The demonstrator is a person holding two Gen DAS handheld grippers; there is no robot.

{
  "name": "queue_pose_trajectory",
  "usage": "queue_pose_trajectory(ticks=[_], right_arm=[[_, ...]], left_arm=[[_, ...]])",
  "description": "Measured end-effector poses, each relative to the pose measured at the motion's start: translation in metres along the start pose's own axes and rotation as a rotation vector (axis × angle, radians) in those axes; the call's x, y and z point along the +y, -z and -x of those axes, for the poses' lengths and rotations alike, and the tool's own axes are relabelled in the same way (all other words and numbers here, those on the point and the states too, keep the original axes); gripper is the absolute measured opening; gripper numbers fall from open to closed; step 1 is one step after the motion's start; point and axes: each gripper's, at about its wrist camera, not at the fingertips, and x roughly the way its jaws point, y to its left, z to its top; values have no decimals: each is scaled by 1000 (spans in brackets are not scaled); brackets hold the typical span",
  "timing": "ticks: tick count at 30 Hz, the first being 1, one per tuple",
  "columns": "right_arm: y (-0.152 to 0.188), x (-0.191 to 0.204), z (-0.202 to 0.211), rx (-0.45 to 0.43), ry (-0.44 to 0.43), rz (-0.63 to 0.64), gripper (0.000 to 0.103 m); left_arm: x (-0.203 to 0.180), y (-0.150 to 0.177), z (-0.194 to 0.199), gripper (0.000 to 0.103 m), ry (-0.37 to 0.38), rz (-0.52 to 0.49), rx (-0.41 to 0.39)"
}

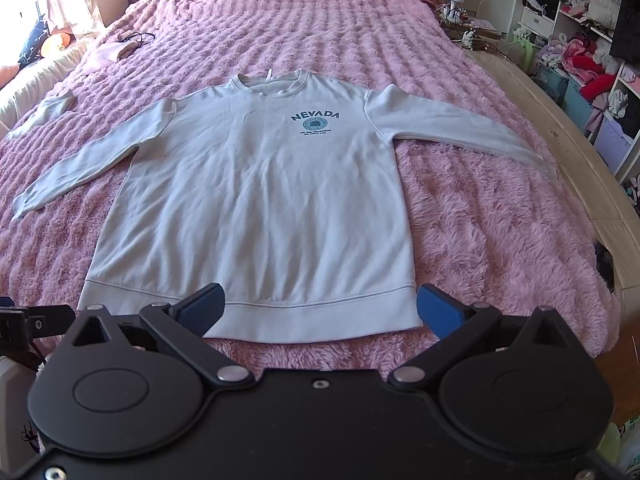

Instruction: Fold small clothes

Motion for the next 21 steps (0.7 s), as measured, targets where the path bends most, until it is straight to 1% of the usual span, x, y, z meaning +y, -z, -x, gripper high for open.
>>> queue_pose_trajectory(ticks=[21], right_arm=[[-1,0,0,0,-2,-2,103]], left_arm=[[-1,1,-1,103,0,-2,10]])
